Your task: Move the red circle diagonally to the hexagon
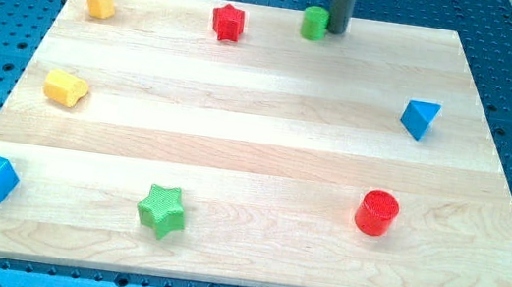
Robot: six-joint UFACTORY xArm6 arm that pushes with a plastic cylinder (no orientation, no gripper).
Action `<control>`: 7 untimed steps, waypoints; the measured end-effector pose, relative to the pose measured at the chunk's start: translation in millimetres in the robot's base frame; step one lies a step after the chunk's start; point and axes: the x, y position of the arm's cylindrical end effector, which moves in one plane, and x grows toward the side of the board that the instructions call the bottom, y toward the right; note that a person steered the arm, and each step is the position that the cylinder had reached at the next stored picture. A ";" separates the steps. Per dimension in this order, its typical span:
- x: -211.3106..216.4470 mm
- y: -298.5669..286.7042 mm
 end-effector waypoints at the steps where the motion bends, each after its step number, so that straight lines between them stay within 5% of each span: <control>1: -32.7 1.5; 2: 11.4 -29.8; 3: 117.2 -29.9; 4: 146.2 3.9; 6: 287.1 150.4; 7: 329.0 107.9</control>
